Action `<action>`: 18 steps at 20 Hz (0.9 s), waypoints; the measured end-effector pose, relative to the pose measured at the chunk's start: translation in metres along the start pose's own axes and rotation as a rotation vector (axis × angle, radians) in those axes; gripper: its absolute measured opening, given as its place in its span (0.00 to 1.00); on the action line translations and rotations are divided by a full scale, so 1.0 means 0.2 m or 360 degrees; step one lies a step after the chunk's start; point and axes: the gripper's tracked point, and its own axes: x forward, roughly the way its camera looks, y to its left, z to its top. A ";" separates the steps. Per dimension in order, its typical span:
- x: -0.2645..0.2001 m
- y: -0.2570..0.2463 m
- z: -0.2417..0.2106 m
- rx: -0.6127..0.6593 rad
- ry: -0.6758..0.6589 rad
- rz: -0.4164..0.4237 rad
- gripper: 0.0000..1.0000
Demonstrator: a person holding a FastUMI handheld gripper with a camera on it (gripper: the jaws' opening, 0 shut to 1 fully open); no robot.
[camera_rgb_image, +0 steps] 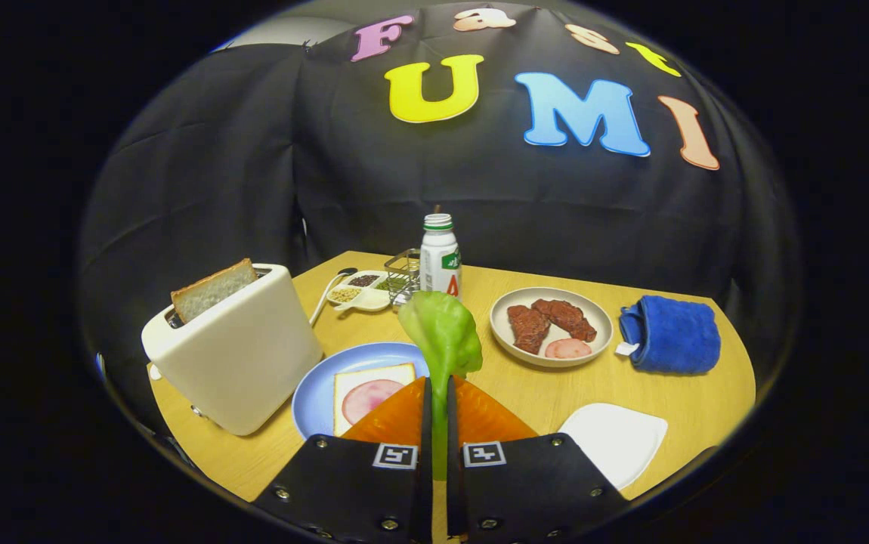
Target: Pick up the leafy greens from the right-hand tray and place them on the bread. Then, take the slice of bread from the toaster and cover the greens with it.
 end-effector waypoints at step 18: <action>0.20 0.31 -0.06 -0.0029 0.0003 0.0165 0.08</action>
